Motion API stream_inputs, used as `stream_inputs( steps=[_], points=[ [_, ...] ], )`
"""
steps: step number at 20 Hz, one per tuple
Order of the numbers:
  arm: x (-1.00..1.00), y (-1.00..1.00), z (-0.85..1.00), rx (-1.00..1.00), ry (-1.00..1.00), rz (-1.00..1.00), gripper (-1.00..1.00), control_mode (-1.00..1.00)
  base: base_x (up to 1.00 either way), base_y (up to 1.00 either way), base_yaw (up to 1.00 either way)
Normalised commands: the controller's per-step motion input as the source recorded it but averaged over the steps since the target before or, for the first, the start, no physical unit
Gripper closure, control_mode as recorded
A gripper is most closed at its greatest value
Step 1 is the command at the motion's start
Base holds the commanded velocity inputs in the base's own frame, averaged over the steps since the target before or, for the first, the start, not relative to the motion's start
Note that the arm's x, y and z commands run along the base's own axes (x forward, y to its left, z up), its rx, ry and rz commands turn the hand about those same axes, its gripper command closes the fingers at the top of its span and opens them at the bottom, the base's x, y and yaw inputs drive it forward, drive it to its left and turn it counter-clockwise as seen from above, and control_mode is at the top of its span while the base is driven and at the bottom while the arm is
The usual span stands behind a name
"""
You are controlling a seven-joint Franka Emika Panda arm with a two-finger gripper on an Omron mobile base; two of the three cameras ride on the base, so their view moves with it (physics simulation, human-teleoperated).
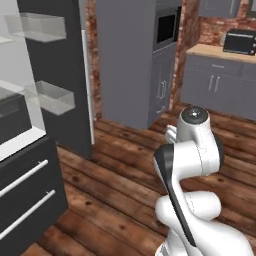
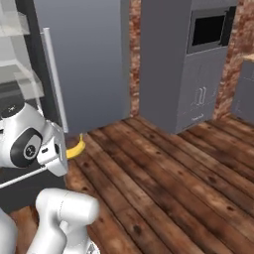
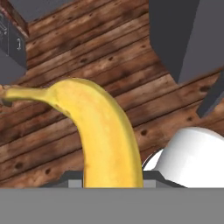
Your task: Pick up the banana and pear from the fridge and place one fruit on each plate on the dining counter.
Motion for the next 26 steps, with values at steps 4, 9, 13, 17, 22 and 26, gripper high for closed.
stream_inputs(
  steps=[4, 9, 13, 17, 22, 26],
  points=[
    [0.0, 0.0, 0.0, 0.0, 0.0, 0.0, 1.0, 1.0, -0.6, -0.03, -0.34],
    [0.0, 0.0, 0.0, 0.0, 0.0, 0.0, 1.0, 1.0, -0.7, -0.03, -0.31],
    [0.0, 0.0, 0.0, 0.0, 0.0, 0.0, 1.0, 1.0, -0.82, 0.0, -0.28],
    [0.0, 0.0, 0.0, 0.0, 0.0, 0.0, 1.0, 1.0, -0.57, -0.03, -0.31],
    [0.0, 0.0, 0.0, 0.0, 0.0, 0.0, 1.0, 1.0, -0.04, -0.45, -0.21],
    [0.0, 0.0, 0.0, 0.0, 0.0, 0.0, 1.0, 1.0, -0.26, -0.68, -0.08]
  ],
)
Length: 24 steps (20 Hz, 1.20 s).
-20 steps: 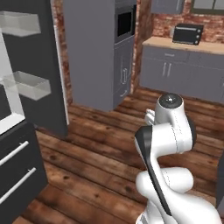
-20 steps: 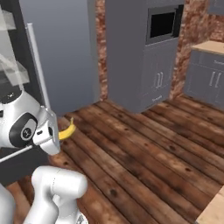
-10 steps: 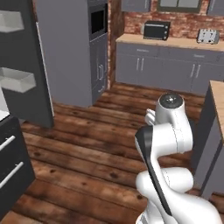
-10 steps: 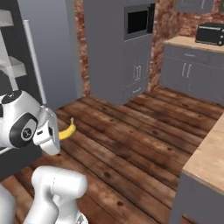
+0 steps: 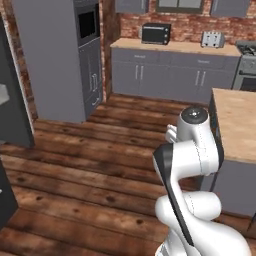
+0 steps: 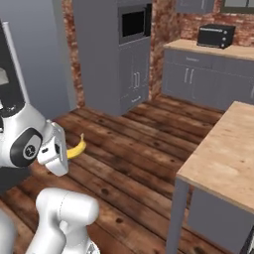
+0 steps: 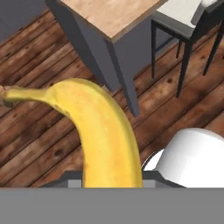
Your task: Pick up the banana and pear from the fridge and place one fruit on each plate on the dining counter.
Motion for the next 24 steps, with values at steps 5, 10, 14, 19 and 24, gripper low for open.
stream_inputs(
  steps=[5, 10, 14, 19, 24],
  points=[
    [0.0, 0.0, 0.0, 0.0, 0.0, 0.0, 1.0, 1.0, -0.61, -0.6, -0.11],
    [0.0, 0.0, 0.0, 0.0, 0.0, 0.0, 1.0, 1.0, -0.69, -0.67, -0.11],
    [0.0, 0.0, 0.0, 0.0, 0.0, 0.0, 1.0, 1.0, -0.33, -0.65, -0.1],
    [0.0, 0.0, 0.0, 0.0, 0.0, 0.0, 1.0, 1.0, -0.31, -0.74, -0.14],
    [0.0, 0.0, 0.0, 0.0, 0.0, 0.0, 1.0, 1.0, -0.42, -0.73, -0.25]
  ],
)
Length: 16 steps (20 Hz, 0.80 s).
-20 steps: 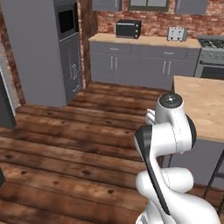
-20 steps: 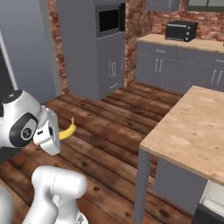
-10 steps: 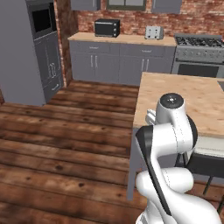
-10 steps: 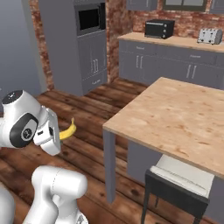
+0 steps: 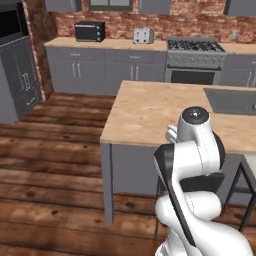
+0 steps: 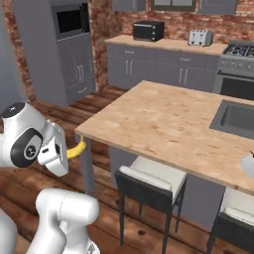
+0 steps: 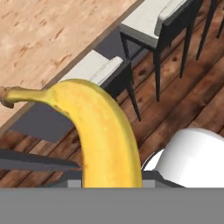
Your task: Pick up the banana and pear from the fridge and place one fruit on each plate on the dining counter.
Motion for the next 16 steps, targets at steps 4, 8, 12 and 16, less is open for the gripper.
stream_inputs(
  steps=[4, 8, 12, 16],
  points=[
    [0.0, 0.0, 0.0, 0.0, 0.0, 0.0, 1.0, 1.0, -0.26, -0.76, -0.32],
    [0.0, 0.0, 0.0, 0.0, 0.0, 0.0, 1.0, 1.0, -0.02, -0.83, -0.25],
    [0.0, 0.0, 0.0, 0.0, 0.0, 0.0, 1.0, 1.0, 0.0, -0.87, -0.2],
    [0.0, 0.0, 0.0, 0.0, 0.0, 0.0, 1.0, 1.0, 0.0, -0.89, -0.19]
  ],
)
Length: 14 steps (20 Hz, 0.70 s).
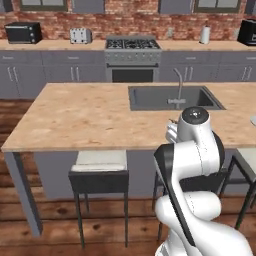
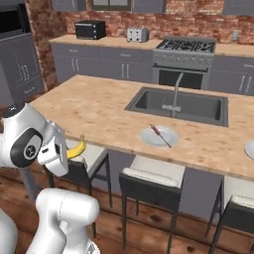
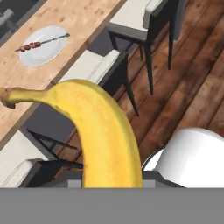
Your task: Pick up the banana and pear from the fridge and place one fruit on each plate on the dining counter.
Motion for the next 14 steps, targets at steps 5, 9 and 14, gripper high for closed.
stream_inputs(
  steps=[5, 9, 14],
  points=[
    [0.0, 0.0, 0.0, 0.0, 0.0, 0.0, 1.0, 1.0, 0.0, -0.9, -0.18],
    [0.0, 0.0, 0.0, 0.0, 0.0, 0.0, 1.0, 1.0, 0.08, -0.94, -0.17],
    [0.0, 0.0, 0.0, 0.0, 0.0, 0.0, 1.0, 1.0, 0.2, -0.89, -0.13]
  ],
)
